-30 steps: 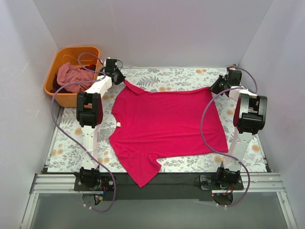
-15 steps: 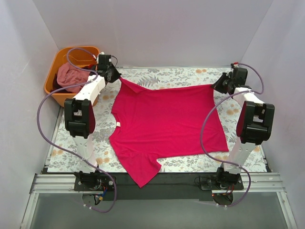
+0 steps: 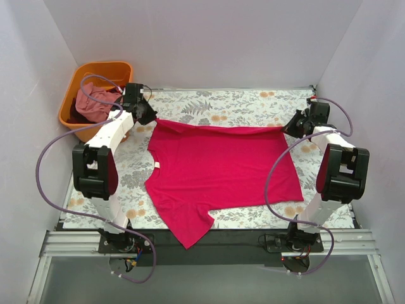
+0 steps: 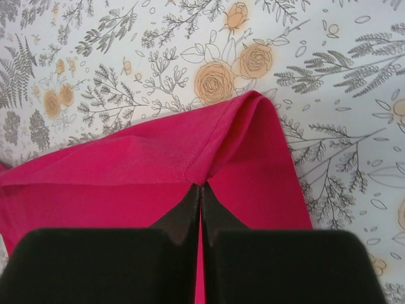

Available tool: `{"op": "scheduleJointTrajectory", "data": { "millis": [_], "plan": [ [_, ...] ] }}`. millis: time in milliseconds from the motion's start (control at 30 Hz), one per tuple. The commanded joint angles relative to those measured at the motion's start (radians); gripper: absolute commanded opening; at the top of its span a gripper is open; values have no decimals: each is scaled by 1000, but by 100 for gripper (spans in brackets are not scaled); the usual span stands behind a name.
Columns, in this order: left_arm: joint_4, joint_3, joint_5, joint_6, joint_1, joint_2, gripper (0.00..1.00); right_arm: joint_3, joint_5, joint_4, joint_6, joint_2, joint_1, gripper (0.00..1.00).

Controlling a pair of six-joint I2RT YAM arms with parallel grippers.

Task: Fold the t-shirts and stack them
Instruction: Fold the tshirt

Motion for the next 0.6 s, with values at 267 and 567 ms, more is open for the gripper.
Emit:
{"op": "scheduleJointTrajectory", "data": {
  "millis": [267, 567],
  "plan": [
    [-54, -276, 25, -70, 0, -298, 0, -119, 71, -34, -8, -108, -37, 1],
    [-58, -414, 48, -130, 0, -409, 0, -147, 91, -36, -22, -103, -47, 1]
  ]
}}
